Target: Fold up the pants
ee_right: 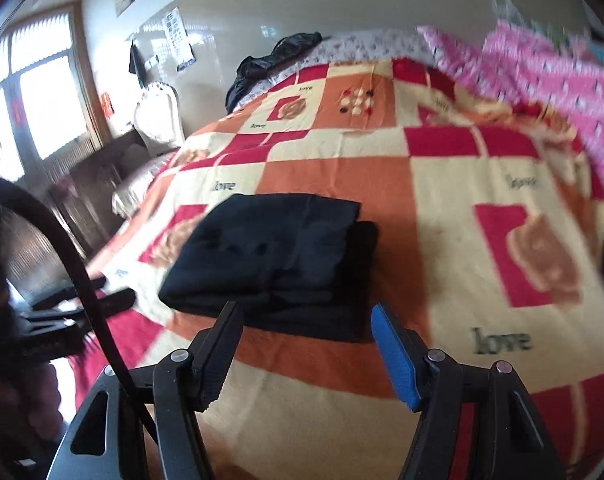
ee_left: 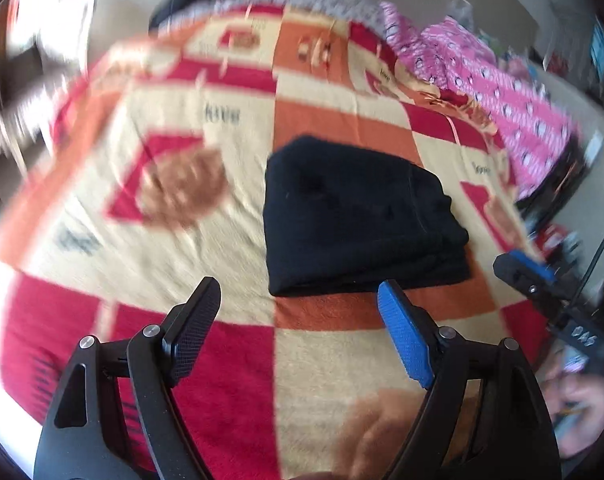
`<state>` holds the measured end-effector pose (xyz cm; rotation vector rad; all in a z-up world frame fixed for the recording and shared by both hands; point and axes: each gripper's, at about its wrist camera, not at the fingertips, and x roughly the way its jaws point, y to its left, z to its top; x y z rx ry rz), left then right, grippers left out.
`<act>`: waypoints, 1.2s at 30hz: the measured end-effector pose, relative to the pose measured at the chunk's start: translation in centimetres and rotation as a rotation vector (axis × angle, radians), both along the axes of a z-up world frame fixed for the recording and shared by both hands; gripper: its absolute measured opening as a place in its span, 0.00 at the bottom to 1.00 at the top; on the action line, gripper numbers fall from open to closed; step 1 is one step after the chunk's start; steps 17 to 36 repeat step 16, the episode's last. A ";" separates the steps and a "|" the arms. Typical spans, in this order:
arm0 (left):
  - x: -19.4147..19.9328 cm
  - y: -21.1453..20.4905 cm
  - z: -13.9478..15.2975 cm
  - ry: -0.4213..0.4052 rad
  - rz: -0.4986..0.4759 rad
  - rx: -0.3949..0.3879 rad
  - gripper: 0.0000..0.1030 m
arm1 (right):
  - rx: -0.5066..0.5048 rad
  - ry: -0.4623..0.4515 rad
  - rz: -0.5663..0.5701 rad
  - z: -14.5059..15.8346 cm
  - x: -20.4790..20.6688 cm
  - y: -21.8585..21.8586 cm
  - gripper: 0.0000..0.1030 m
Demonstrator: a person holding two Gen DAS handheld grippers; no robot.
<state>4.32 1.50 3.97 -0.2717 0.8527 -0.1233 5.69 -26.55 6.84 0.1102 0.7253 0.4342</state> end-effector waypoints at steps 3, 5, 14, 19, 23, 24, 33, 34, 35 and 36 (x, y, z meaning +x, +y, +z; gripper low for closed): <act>2.2 1.5 -0.3 0.002 0.011 -0.063 0.79 | 0.086 0.006 -0.014 -0.5 1.7 -0.4 0.62; 4.4 2.1 -0.5 0.024 -0.002 -0.093 0.79 | 0.145 0.051 -0.012 -1.3 3.7 -0.4 0.62; 9.2 1.7 -3.4 0.148 -0.127 -0.210 0.86 | 0.275 0.235 -0.103 -6.1 8.1 -1.0 0.66; 9.2 0.8 -3.3 0.150 -0.144 -0.184 0.93 | 0.258 0.234 -0.083 -6.0 8.1 -0.7 0.66; 9.2 0.8 -3.3 0.150 -0.144 -0.184 0.93 | 0.258 0.234 -0.083 -6.0 8.1 -0.7 0.66; 9.2 0.8 -3.3 0.150 -0.144 -0.184 0.93 | 0.258 0.234 -0.083 -6.0 8.1 -0.7 0.66; 9.2 0.8 -3.3 0.150 -0.144 -0.184 0.93 | 0.258 0.234 -0.083 -6.0 8.1 -0.7 0.66; 9.2 0.8 -3.3 0.150 -0.144 -0.184 0.93 | 0.258 0.234 -0.083 -6.0 8.1 -0.7 0.66; 9.2 0.8 -3.3 0.150 -0.144 -0.184 0.93 | 0.258 0.234 -0.083 -6.0 8.1 -0.7 0.66; 9.2 0.8 -3.3 0.150 -0.144 -0.184 0.93 | 0.258 0.234 -0.083 -6.0 8.1 -0.7 0.66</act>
